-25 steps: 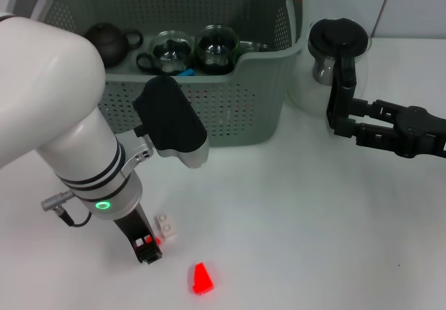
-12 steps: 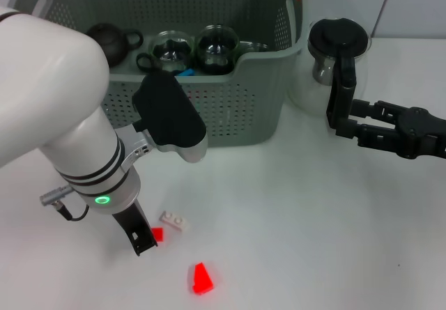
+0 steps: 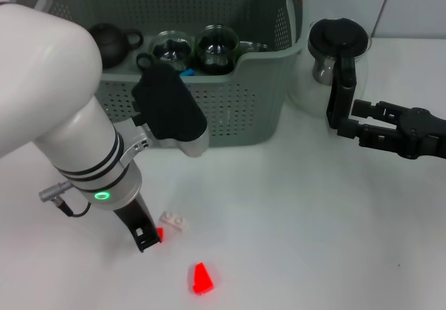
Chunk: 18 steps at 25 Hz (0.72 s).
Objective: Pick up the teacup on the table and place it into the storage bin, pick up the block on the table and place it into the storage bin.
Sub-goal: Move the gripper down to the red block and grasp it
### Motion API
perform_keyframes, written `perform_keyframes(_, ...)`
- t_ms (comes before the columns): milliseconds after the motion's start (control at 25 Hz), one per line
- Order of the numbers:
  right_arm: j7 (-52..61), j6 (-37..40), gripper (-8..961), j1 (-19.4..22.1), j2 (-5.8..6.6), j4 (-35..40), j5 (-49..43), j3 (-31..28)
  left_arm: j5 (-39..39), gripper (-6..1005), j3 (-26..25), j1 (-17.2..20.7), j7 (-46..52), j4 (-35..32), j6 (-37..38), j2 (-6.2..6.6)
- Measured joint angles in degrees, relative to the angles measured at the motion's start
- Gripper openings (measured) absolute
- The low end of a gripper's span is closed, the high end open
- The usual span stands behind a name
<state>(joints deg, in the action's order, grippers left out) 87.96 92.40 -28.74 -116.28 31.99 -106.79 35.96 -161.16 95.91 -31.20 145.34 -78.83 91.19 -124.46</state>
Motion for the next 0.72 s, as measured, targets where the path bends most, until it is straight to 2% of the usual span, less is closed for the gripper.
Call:
perform_keyframes(240, -0.1, -0.2, 884, 0.1, 0.03, 0.0, 0.0, 0.1, 0.1, 209, 0.2, 0.2, -0.4, -0.7, 0.3, 0.01)
perform_keyframes(440, -0.1, 0.0, 884, 0.1, -0.03, 0.0, 0.0, 0.0, -0.1, 425, 0.5, -0.1, -0.5, 0.1, -0.2, 0.00)
perform_keyframes(680, -0.1, 0.0, 884, 0.1, 0.01, 0.0, 0.0, 0.1, 0.2, 627, 0.9, -0.2, -0.4, 0.5, -0.8, -0.07)
perform_keyframes(720, -0.1, 0.0, 884, 0.1, 0.00, 0.0, 0.0, 0.1, 0.2, 628, 1.1, -0.2, -0.3, 0.6, -0.9, -0.07)
